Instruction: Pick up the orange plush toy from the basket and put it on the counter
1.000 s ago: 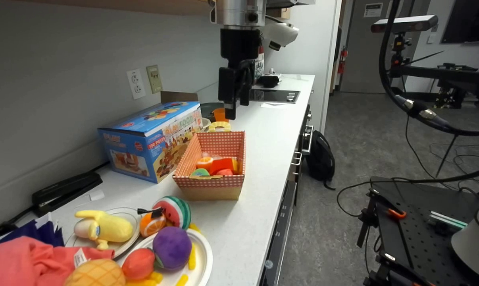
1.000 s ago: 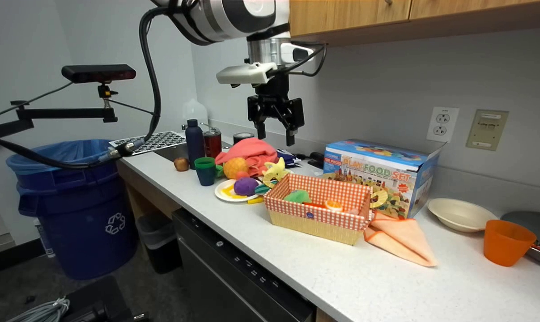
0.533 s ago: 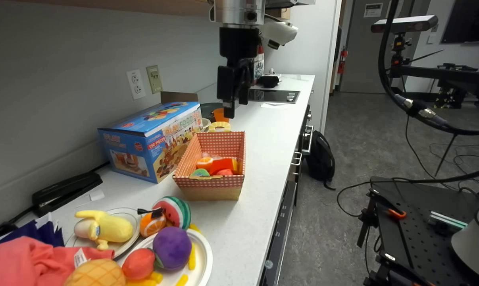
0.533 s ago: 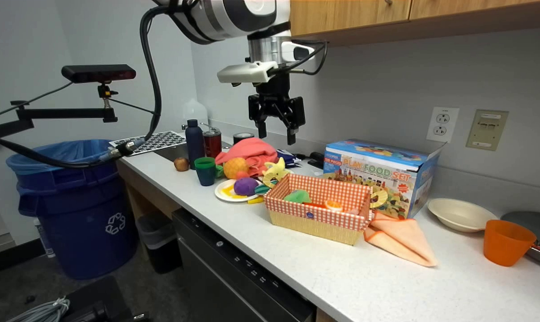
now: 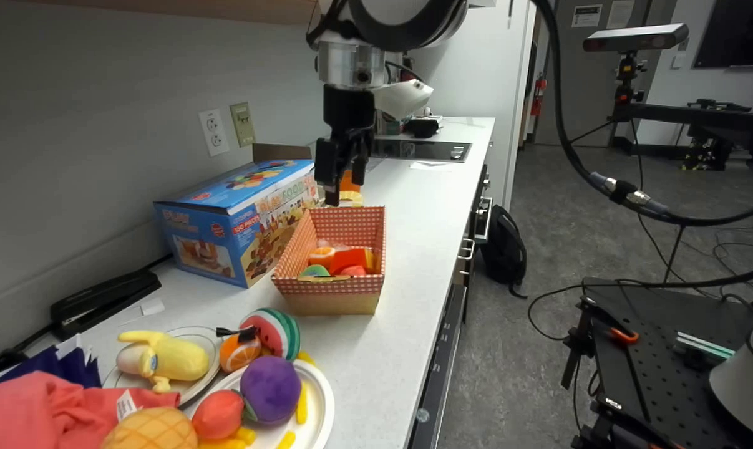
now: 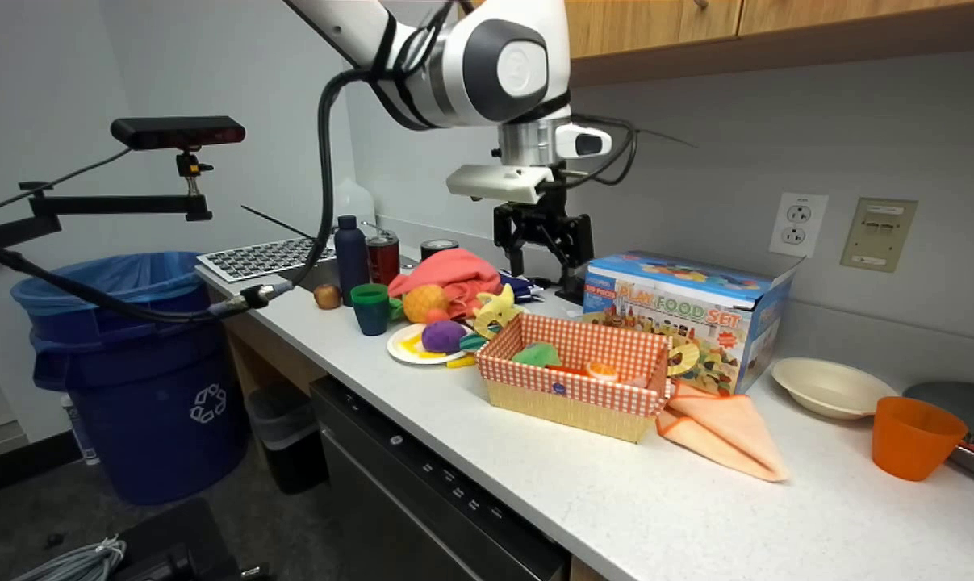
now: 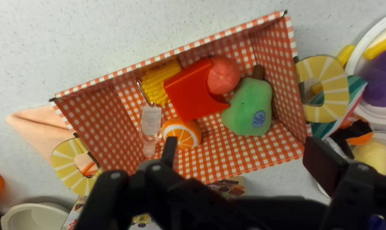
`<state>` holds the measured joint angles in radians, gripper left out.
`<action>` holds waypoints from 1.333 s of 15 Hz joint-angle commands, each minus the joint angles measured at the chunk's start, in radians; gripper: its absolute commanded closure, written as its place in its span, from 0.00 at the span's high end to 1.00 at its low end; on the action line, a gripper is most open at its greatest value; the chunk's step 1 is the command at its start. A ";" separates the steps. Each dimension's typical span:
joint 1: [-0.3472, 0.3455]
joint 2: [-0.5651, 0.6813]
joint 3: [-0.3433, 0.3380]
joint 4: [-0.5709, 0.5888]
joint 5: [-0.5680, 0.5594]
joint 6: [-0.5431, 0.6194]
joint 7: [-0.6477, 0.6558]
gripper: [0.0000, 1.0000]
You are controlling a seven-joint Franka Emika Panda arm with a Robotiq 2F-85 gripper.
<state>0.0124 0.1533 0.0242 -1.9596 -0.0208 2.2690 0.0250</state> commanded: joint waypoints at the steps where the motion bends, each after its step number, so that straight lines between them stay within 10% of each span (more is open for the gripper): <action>1: -0.017 0.164 -0.015 0.128 0.021 0.073 -0.033 1.00; 20: -0.046 0.552 -0.040 0.403 0.001 0.151 -0.038 1.00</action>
<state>-0.0246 0.6491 -0.0223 -1.6225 -0.0284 2.4232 0.0079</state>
